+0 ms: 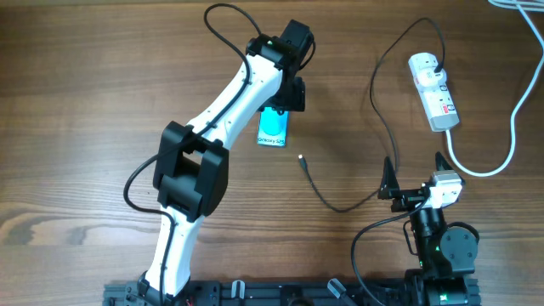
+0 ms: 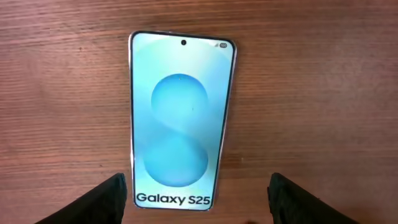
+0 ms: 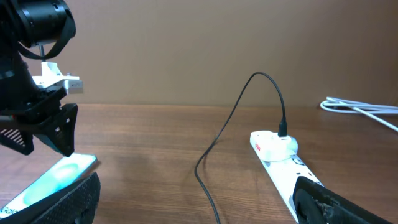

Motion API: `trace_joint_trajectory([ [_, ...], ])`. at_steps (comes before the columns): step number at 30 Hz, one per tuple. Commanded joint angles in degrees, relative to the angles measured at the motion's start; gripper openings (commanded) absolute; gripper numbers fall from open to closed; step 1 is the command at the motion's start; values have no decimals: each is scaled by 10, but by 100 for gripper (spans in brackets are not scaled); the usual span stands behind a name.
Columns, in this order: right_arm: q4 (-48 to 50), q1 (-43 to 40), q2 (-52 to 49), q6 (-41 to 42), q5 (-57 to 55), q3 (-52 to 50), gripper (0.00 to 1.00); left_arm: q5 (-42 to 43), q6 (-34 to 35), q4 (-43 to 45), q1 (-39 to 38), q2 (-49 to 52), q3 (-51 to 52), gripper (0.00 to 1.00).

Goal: Plug charger to phone and switch on socket
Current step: 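Close the left gripper on the phone's long edges and lift it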

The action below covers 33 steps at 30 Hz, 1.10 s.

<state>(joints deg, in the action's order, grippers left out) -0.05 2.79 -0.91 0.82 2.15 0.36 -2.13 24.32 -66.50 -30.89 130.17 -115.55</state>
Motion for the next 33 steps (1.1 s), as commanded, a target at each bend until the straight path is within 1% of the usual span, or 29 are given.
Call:
trace_joint_trajectory([
  [1, 2, -2, 3, 7, 5, -1, 100, 21, 6, -1, 3, -16, 16, 74],
  [2, 2, -2, 3, 7, 5, -1, 100, 16, 6, 7, 3, -14, 26, 83],
  [3, 2, -2, 3, 7, 5, -1, 100, 6, 6, 16, 3, -10, 35, 95],
  [4, 2, -2, 3, 7, 5, -1, 100, -6, 5, 33, 3, -2, 43, 99],
  [5, 2, -2, 3, 7, 5, -1, 99, -13, 5, 48, 5, 5, 48, 100],
  [9, 2, -2, 3, 7, 5, -1, 100, -14, -4, 74, 17, 29, 49, 100],
  [11, 2, -2, 3, 7, 5, -1, 100, 26, -16, 67, 30, 49, 49, 100],
  [13, 2, -2, 3, 7, 5, -1, 100, 28, -16, 67, 32, 53, 49, 100],
  [15, 2, -2, 3, 7, 5, -1, 100, 30, -35, 66, 31, 54, 49, 100],
  [18, 2, -2, 3, 7, 5, -1, 100, 30, -45, 41, 30, 61, 49, 100],
  [20, 2, -2, 3, 7, 5, -1, 100, 49, -47, 28, 30, 68, 49, 100],
  [24, 2, -2, 3, 7, 5, -1, 100, 47, -62, 17, 13, 81, 49, 100],
  [27, 2, -2, 3, 7, 5, -1, 100, 7, -61, 16, -3, 86, 49, 99],
  [28, 1, -2, 3, 7, 5, -1, 100, 2, -61, 21, -6, 86, 49, 96],
  [29, 1, -2, 3, 7, 5, -1, 100, 2, -60, 25, -7, 86, 49, 89],
  [33, 2, -2, 3, 7, 5, -1, 100, 1, -59, 28, -4, 86, 49, 80],
])
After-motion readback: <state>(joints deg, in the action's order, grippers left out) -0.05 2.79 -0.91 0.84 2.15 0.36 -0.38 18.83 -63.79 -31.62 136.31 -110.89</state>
